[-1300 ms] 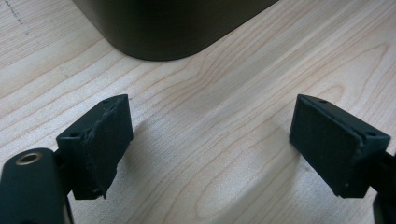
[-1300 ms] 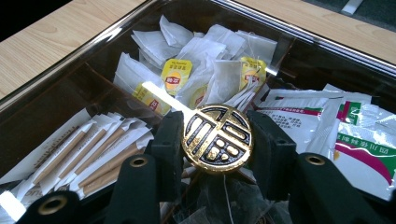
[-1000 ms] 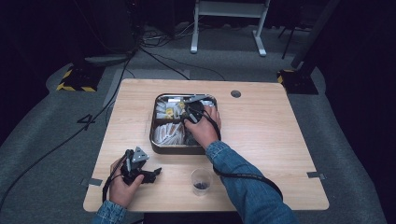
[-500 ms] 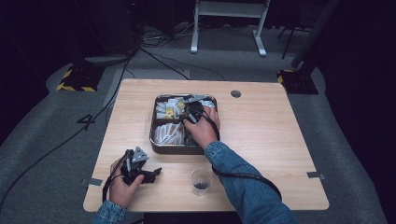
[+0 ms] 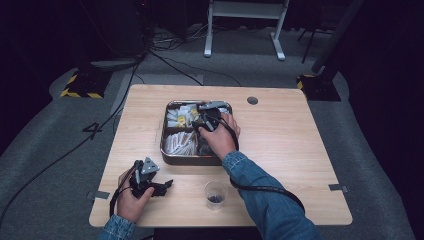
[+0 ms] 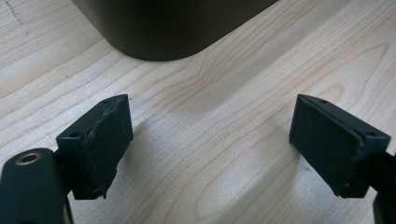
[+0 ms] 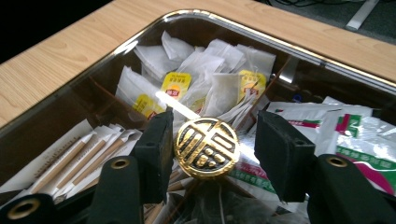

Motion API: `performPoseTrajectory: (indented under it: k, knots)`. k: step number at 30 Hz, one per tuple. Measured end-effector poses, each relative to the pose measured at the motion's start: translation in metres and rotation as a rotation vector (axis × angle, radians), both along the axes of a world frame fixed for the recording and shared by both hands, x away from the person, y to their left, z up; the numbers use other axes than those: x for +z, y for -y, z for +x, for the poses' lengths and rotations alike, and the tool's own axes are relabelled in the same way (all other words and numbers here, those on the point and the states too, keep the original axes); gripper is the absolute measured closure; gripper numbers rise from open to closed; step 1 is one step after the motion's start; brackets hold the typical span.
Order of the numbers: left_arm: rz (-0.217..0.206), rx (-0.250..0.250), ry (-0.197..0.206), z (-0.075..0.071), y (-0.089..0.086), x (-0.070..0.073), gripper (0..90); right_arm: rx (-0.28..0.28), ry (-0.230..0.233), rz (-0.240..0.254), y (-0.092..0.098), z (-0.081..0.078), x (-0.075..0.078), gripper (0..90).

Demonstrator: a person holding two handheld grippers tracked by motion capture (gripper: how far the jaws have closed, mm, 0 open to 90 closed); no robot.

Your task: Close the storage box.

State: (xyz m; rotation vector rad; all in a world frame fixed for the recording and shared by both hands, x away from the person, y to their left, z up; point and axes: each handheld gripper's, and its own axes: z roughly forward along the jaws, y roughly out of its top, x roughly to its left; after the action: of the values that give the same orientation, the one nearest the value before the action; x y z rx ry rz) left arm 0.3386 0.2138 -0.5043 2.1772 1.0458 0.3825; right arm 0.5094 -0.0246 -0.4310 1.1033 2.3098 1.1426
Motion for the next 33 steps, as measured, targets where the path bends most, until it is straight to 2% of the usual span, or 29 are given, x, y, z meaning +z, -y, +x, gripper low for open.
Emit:
performPoseTrajectory:
  k: [3, 10, 16, 24, 28, 33]
  knots:
    - [0.000, 0.001, 0.000, 0.000, 0.000, 0.000, 13.9, 0.002, -0.004, 0.031, 0.007, 0.000, 0.006, 45.5]
    - [0.000, 0.001, 0.000, 0.000, 0.000, 0.000, 13.9, -0.004, 0.011, 0.056, 0.025, -0.003, 0.023, 45.3]
    - [0.000, 0.001, -0.001, 0.000, 0.000, 0.000, 13.9, 0.004, 0.031, 0.078, 0.040, -0.013, 0.041, 45.1]
    - [-0.001, 0.001, 0.001, 0.000, 0.000, 0.000, 13.9, 0.011, 0.057, 0.106, 0.075, -0.032, 0.062, 44.6]
    - [-0.001, -0.001, -0.002, 0.001, -0.001, 0.000, 13.7, 0.013, 0.023, 0.165, 0.096, -0.040, 0.068, 44.6]
    - [0.000, 0.004, 0.003, 0.001, -0.001, 0.000, 13.6, -0.002, 0.055, 0.140, 0.119, -0.050, 0.073, 44.5]
